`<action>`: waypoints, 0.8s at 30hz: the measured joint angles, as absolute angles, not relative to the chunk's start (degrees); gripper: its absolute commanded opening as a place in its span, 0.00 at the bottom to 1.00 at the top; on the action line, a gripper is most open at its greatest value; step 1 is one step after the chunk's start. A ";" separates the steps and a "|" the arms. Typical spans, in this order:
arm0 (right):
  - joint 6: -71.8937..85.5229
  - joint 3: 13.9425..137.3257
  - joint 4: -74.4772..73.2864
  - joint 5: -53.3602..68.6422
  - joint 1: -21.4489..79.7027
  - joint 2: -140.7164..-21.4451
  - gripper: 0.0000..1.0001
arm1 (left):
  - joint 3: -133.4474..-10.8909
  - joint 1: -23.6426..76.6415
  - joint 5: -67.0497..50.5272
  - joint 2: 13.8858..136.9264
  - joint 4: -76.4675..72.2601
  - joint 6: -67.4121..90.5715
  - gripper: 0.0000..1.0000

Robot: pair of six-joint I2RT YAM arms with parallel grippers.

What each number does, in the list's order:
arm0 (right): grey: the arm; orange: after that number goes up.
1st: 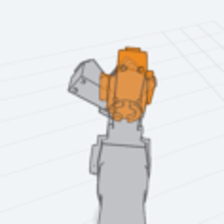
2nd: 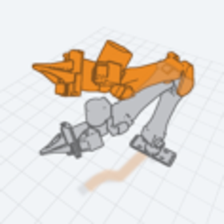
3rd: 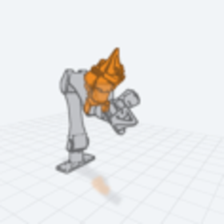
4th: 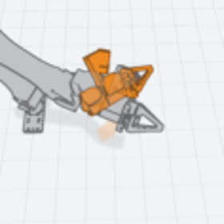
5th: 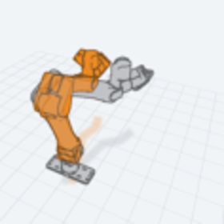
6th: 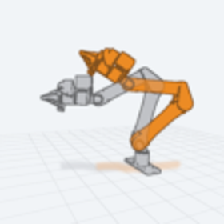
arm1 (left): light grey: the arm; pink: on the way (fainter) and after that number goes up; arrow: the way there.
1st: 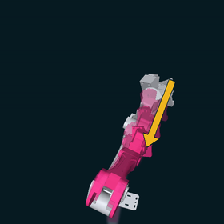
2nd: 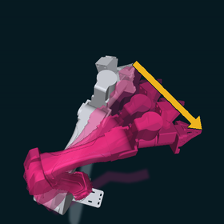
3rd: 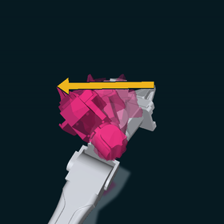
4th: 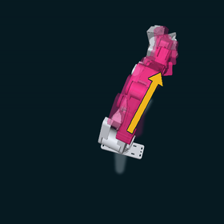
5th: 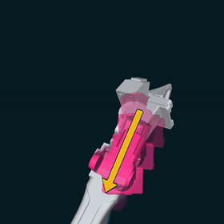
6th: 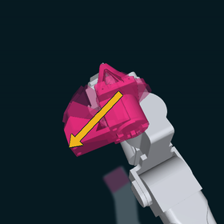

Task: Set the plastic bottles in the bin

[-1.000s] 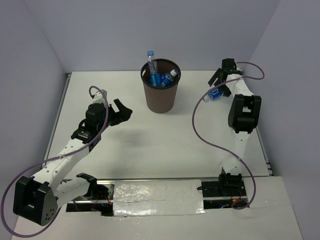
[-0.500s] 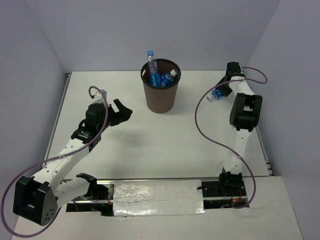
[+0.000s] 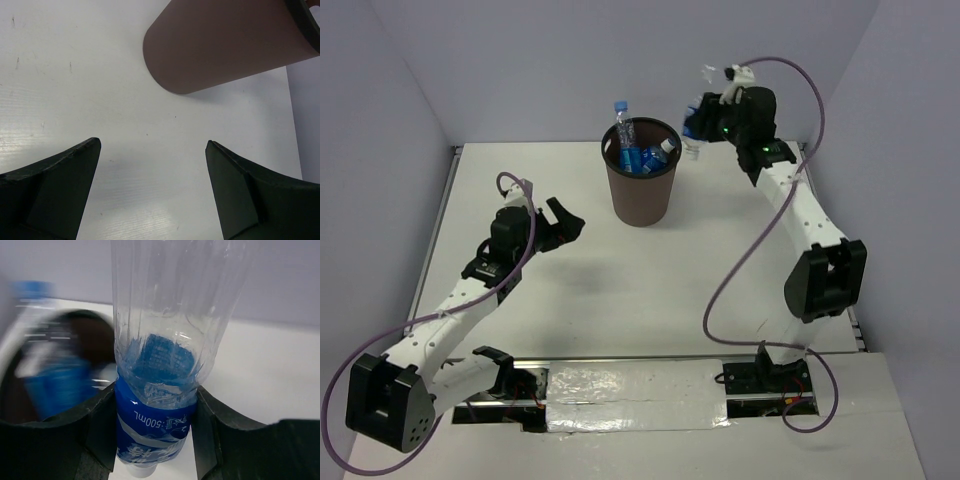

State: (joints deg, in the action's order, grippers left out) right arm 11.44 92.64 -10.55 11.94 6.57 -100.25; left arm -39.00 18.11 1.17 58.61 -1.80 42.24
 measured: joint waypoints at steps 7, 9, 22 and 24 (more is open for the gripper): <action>3.75 99.18 -1.63 14.74 20.16 -95.92 0.21 | -38.98 18.11 1.19 56.07 -1.74 42.17 0.99; 1.72 102.04 -1.39 14.13 21.80 -98.70 0.23 | -38.72 18.11 1.23 54.61 -1.80 42.17 0.99; -7.55 106.08 -10.11 12.91 25.26 -109.95 0.67 | -36.18 18.11 2.81 49.01 -0.47 42.17 0.99; -9.13 104.36 -10.46 14.46 25.26 -108.44 0.84 | -36.18 18.11 2.79 49.04 -0.47 42.15 0.99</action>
